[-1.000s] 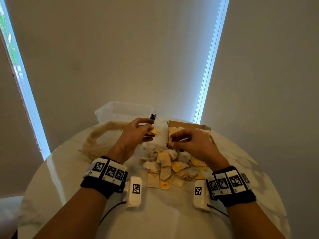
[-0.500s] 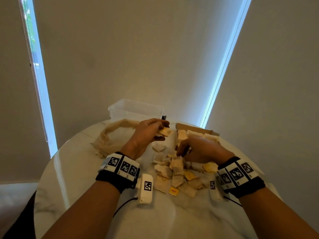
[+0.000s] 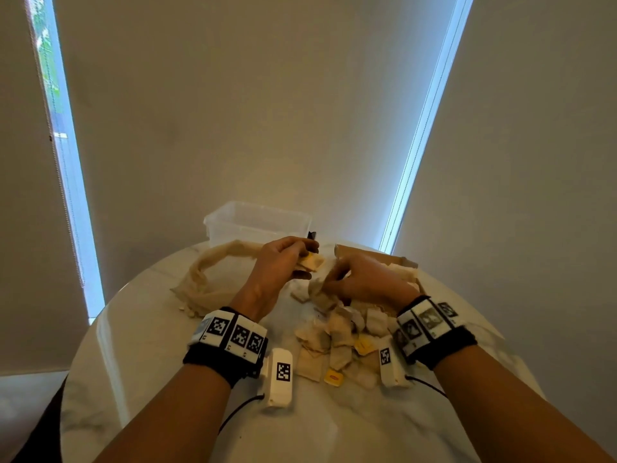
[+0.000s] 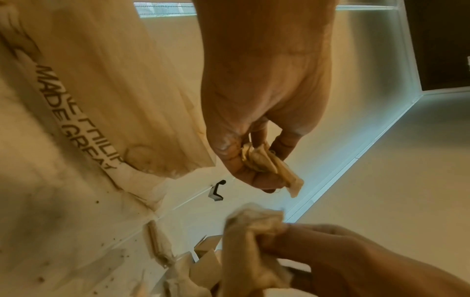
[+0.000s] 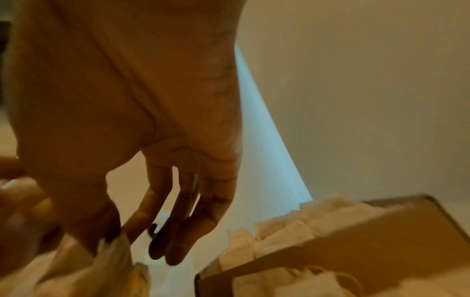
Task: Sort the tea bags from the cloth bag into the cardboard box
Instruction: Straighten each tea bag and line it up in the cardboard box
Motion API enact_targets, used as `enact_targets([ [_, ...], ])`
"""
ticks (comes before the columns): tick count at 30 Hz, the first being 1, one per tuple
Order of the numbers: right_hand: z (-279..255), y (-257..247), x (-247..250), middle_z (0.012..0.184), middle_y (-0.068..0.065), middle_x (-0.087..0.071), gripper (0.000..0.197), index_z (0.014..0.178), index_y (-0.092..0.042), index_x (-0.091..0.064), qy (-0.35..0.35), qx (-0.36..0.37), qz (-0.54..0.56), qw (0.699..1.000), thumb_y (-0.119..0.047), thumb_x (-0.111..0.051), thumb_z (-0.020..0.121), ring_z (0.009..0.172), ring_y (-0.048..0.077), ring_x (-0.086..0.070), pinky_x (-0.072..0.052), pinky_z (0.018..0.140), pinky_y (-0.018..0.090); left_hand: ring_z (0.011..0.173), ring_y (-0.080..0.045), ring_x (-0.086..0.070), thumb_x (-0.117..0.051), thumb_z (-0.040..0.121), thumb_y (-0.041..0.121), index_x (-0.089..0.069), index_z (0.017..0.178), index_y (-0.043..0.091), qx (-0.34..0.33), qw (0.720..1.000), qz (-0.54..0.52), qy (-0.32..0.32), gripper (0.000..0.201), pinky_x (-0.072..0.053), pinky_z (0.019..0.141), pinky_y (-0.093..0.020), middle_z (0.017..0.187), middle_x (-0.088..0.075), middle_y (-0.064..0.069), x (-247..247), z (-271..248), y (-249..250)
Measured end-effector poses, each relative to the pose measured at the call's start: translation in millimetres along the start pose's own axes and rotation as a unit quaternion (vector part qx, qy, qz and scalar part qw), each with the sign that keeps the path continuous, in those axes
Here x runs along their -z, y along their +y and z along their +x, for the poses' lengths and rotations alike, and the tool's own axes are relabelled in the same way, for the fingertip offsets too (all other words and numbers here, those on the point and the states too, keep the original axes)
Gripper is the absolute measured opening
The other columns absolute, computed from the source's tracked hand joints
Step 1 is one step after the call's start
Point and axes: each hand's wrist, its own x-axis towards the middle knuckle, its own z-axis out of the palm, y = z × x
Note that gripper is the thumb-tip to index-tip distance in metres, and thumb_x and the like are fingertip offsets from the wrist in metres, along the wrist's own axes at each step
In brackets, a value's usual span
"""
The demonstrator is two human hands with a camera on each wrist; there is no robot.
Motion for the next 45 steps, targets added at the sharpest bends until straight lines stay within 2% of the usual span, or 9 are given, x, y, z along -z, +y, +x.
enact_targets([
  [2, -11.3, 17.9, 11.5, 0.100, 0.004, -0.079, 0.018, 0.106, -0.015, -0.078, 0.028, -0.044, 0.214, 0.976, -0.031, -0.073, 0.099, 0.095, 0.021, -0.077, -0.064, 0.089, 0.037, 0.090, -0.013, -0.075, -0.052, 0.105, 0.008, -0.081, 0.107, 0.009, 0.001, 1.000, 0.016, -0.006, 0.029, -0.060, 0.070, -0.025, 0.104, -0.080, -0.003, -1.0, -0.2, -0.9],
  [5, -20.7, 44.3, 13.2, 0.118, 0.015, -0.078, 0.030, 0.124, -0.009, -0.074, 0.032, -0.075, 0.491, 0.867, -0.028, -0.073, 0.101, 0.110, 0.031, -0.076, -0.061, 0.100, 0.048, 0.092, -0.017, -0.076, -0.051, 0.107, 0.010, -0.080, 0.106, 0.010, 0.017, 0.996, 0.074, -0.036, 0.029, -0.062, 0.072, -0.027, 0.106, -0.079, -0.004, -6.3, -1.6, -4.3],
  [8, -24.2, 59.1, 3.4, 0.118, 0.016, -0.076, 0.034, 0.131, -0.008, -0.070, 0.064, -0.082, 0.601, 0.792, -0.025, -0.068, 0.102, 0.109, 0.032, -0.074, -0.060, 0.098, 0.046, 0.098, -0.018, -0.074, -0.054, 0.105, 0.006, -0.079, 0.108, 0.009, 0.039, 0.984, 0.152, -0.080, 0.026, -0.062, 0.069, -0.024, 0.109, -0.077, -0.008, -15.3, -2.7, -7.9],
  [11, -31.1, 65.7, -6.8, 0.115, 0.018, -0.071, 0.036, 0.135, -0.001, -0.063, 0.084, -0.080, 0.687, 0.717, -0.017, -0.064, 0.102, 0.088, 0.028, -0.073, -0.062, 0.089, 0.047, 0.098, -0.018, -0.074, -0.061, 0.103, 0.009, -0.076, 0.116, 0.009, 0.072, 0.969, 0.198, -0.131, 0.020, -0.065, 0.074, -0.029, 0.112, -0.075, -0.008, -27.1, -2.2, -12.2],
  [13, -34.1, 69.4, -11.7, 0.125, 0.022, -0.071, 0.035, 0.134, 0.002, -0.062, 0.081, -0.074, 0.716, 0.689, -0.013, -0.063, 0.102, 0.100, 0.034, -0.075, -0.063, 0.090, 0.049, 0.100, -0.016, -0.074, -0.066, 0.103, 0.020, -0.074, 0.122, 0.013, 0.071, 0.957, 0.234, -0.156, 0.021, -0.066, 0.075, -0.032, 0.115, -0.073, -0.005, -34.1, 0.2, -12.4],
  [18, -38.8, 67.5, -14.1, 0.133, 0.028, -0.068, 0.033, 0.136, 0.003, -0.060, 0.059, -0.066, 0.718, 0.690, -0.010, -0.054, 0.106, 0.115, 0.044, -0.072, -0.059, 0.101, 0.055, 0.106, -0.013, -0.071, -0.068, 0.100, 0.045, -0.073, 0.125, 0.018, 0.072, 0.947, 0.261, -0.171, 0.037, -0.066, 0.080, -0.036, 0.119, -0.072, 0.001, -38.5, -0.2, -12.1],
  [30, -39.4, 58.9, -17.8, 0.130, 0.030, -0.069, 0.032, 0.130, 0.005, -0.061, 0.003, -0.048, 0.681, 0.731, 0.005, -0.065, 0.098, 0.121, 0.041, -0.070, -0.054, 0.109, 0.053, 0.091, -0.011, -0.075, -0.079, 0.089, 0.050, -0.076, 0.106, 0.025, 0.020, 0.944, 0.313, -0.099, 0.031, -0.063, 0.065, -0.027, 0.100, -0.078, 0.005, -32.9, 9.2, -15.0],
  [37, -36.0, 63.0, -22.9, 0.119, 0.016, -0.078, 0.045, 0.138, -0.008, -0.059, 0.031, -0.060, 0.612, 0.788, 0.002, -0.071, 0.096, 0.111, 0.034, -0.076, -0.057, 0.105, 0.053, 0.083, -0.015, -0.077, -0.075, 0.096, 0.039, -0.071, 0.109, 0.023, 0.012, 0.971, 0.228, -0.077, 0.021, -0.062, 0.066, -0.026, 0.095, -0.079, 0.000, -31.5, 5.7, -15.4],
  [45, -29.9, 63.9, -24.8, 0.131, 0.018, -0.070, 0.049, 0.142, -0.015, -0.057, 0.071, -0.066, 0.621, 0.778, -0.009, -0.074, 0.097, 0.111, 0.034, -0.076, -0.062, 0.097, 0.053, 0.093, -0.019, -0.079, -0.082, 0.088, 0.005, -0.067, 0.123, 0.016, 0.060, 0.989, 0.091, -0.099, 0.040, -0.063, 0.075, -0.027, 0.103, -0.081, -0.005, -26.9, 3.0, -19.0],
])
